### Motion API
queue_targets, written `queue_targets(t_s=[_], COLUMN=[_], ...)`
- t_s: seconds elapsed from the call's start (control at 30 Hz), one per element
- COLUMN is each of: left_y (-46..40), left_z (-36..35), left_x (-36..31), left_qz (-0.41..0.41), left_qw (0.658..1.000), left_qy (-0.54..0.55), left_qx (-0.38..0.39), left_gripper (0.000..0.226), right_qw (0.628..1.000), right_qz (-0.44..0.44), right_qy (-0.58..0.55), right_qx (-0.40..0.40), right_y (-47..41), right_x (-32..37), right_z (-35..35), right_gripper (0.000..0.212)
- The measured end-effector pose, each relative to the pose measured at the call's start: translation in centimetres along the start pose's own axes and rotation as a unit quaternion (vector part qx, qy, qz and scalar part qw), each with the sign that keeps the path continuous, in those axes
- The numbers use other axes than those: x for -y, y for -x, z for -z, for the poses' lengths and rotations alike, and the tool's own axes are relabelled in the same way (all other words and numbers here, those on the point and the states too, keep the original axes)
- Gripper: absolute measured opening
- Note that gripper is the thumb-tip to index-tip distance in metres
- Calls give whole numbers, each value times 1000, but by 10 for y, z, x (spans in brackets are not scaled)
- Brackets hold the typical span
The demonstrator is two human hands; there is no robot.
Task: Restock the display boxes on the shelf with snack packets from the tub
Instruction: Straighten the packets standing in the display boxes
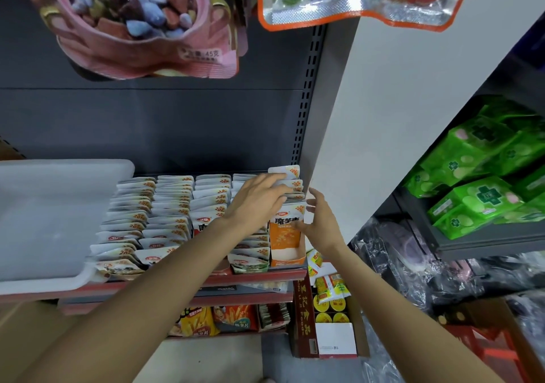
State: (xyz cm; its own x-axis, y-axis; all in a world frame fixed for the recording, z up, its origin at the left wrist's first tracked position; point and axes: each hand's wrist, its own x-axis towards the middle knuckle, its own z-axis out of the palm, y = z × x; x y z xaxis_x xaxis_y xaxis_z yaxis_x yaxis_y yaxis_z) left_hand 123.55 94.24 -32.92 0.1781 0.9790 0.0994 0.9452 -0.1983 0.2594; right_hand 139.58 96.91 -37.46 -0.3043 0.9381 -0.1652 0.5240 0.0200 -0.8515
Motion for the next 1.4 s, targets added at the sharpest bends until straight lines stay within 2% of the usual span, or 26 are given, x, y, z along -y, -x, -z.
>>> queue_targets(t_s=[0.1,0.23,0.4,0.5,0.63,0.73,0.87,0.97,1.07,1.17,1.2,1.4], left_y=[-3,-12,-21,-27,-27,-26,-38,-53,-56,-44,-39,-33], left_z=[2,4,4,4,0,1,2,1,0,2,3,10], left_x=[4,3,8,10,14,14,11,8,8,14,17,27], left_qz=[17,47,110,135,137,147,188,212,165,9,-23,-7], left_qw=[1000,998,988,980,978,979,977,973,983,996,996,1000], left_qy=[-1,-35,-72,-37,-14,9,94,86,70,50,42,12], left_qx=[-1,23,79,138,158,143,49,8,-30,-77,-81,-15], left_gripper=[31,35,46,49,51,53,48,47,40,16,14,26], right_qw=[993,992,994,994,993,994,995,995,996,997,997,997], right_qz=[37,45,46,36,21,22,16,21,20,26,28,37], right_qy=[42,21,25,17,-32,-39,-26,-15,-10,-6,-4,22], right_qx=[-102,-115,-100,-99,-109,-101,-99,-97,-90,-78,-74,-58], right_y=[8,10,6,6,8,7,3,2,2,1,0,-2], right_x=[-3,-3,1,2,4,3,-2,-2,0,0,0,5], right_z=[-4,-6,-6,-5,-5,-7,-7,-4,-1,0,0,1], right_gripper=[48,28,24,24,23,19,22,25,22,15,13,41])
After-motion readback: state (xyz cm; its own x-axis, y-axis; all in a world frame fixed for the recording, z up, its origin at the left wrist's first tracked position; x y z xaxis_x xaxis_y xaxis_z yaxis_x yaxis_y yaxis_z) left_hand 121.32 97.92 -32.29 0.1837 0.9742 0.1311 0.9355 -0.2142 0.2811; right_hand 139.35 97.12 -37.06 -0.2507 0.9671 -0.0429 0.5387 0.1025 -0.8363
